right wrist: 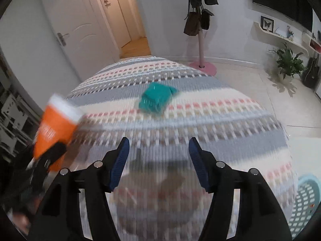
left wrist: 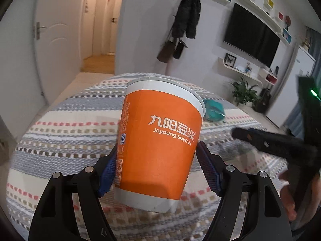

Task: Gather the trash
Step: 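Grasp the teal packet with right tool while left tool holds the orange cup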

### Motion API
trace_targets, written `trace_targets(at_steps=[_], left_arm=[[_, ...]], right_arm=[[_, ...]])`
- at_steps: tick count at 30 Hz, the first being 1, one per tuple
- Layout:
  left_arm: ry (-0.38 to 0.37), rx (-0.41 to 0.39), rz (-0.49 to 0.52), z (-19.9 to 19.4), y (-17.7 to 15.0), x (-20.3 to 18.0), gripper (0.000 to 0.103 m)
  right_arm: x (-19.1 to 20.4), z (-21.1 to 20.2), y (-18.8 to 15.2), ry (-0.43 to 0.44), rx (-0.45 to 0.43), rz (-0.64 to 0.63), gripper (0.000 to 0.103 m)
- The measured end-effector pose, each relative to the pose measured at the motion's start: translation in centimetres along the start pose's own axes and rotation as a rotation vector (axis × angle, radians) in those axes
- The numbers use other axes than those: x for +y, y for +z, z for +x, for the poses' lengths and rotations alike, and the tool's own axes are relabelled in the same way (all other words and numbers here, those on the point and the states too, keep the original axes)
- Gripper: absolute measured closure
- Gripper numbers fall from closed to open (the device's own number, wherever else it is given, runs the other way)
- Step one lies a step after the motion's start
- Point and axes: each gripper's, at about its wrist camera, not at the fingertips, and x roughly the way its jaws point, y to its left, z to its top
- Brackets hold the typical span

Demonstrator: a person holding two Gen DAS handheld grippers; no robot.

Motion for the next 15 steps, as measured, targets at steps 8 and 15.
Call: trace_targets(at_steps=[8, 15], left_arm=[[0.064, -0.071, 0.031, -1.3, -0.1, -1.0, 0.031], [0.058, -0.066, 0.026, -1.3, 0.0, -0.9, 0.031]], right_arm=[[0.4, 4.4, 3.4, 0.008, 0.010, 0.063, 0.038], [1.6, 6.1, 5.0, -0.060, -0.012, 0.063, 0.038]])
